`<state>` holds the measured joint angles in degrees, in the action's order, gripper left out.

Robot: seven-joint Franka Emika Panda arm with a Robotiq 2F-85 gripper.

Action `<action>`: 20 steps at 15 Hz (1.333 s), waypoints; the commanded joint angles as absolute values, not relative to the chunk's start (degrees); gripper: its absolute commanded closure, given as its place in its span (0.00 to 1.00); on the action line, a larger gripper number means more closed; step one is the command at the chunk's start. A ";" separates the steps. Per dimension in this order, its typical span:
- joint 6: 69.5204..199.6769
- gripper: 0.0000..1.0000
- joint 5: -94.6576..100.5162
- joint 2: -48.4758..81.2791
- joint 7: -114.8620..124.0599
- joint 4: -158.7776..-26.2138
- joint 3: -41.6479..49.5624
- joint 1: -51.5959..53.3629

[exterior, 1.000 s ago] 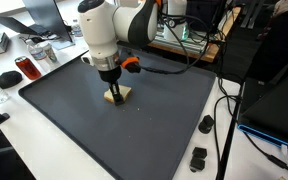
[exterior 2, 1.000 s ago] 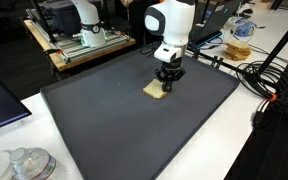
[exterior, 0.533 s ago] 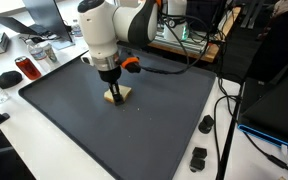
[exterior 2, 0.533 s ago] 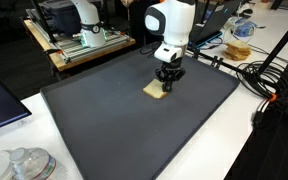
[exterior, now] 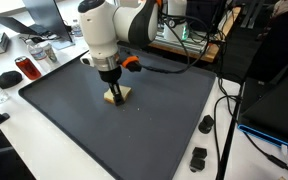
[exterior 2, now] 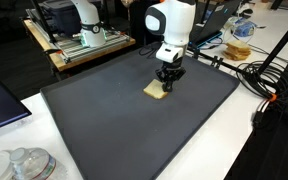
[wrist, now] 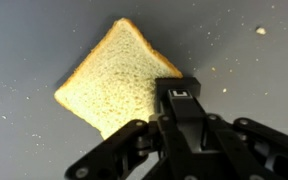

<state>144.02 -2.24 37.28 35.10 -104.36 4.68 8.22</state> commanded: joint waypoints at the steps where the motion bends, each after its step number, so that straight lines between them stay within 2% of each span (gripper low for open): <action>1: 144.15 0.95 -3.15 40.16 33.01 -102.26 4.09 8.20; 20: 143.23 0.95 -4.12 43.98 27.55 -99.16 3.22 7.79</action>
<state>141.58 -2.28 38.32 28.32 -102.16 4.48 8.09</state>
